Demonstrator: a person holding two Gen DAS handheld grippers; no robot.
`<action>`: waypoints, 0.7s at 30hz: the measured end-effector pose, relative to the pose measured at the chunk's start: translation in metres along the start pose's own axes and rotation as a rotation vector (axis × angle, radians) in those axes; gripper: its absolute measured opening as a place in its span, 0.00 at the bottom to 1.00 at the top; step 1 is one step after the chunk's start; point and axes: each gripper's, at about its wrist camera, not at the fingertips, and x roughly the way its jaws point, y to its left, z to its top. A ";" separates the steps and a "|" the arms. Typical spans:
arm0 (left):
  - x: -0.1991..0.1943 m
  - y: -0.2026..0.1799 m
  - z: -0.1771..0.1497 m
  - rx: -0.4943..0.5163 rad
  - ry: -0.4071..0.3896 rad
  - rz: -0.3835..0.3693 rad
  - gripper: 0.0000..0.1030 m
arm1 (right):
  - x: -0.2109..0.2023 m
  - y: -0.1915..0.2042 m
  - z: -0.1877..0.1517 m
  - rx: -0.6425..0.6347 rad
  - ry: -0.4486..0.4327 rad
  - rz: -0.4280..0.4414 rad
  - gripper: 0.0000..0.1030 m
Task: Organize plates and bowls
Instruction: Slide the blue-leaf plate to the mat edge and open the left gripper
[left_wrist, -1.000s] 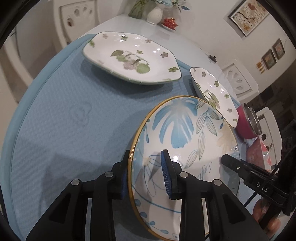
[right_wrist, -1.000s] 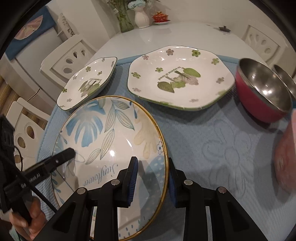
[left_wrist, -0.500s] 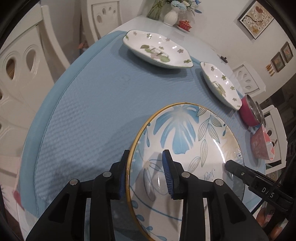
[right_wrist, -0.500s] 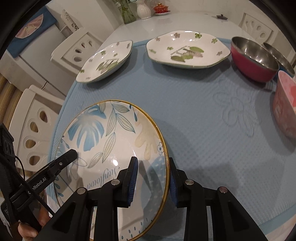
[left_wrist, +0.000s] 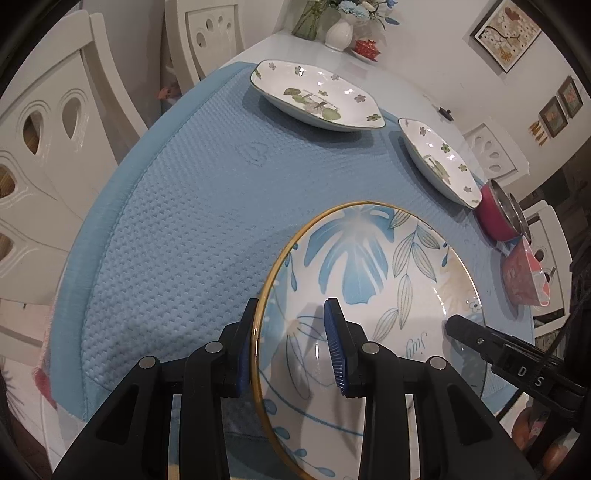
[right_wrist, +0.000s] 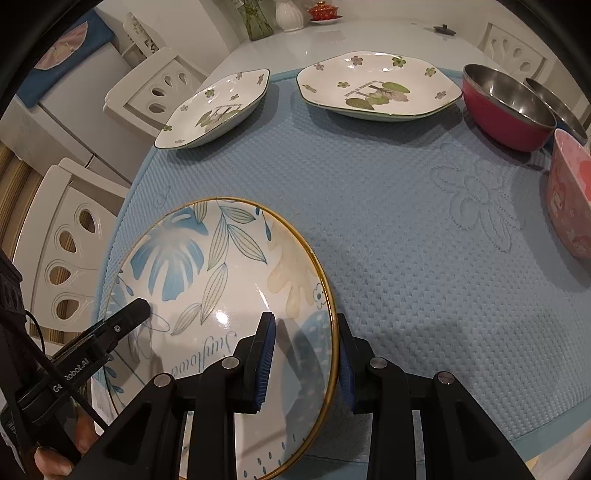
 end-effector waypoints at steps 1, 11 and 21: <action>0.000 0.001 -0.001 0.004 0.001 0.005 0.29 | 0.000 0.000 -0.001 0.001 0.000 0.002 0.30; 0.008 0.009 -0.015 0.023 0.002 0.034 0.29 | 0.018 0.004 -0.013 0.015 0.015 -0.024 0.30; -0.052 0.005 -0.011 0.067 -0.121 0.105 0.32 | -0.029 0.003 -0.018 0.004 -0.075 -0.057 0.30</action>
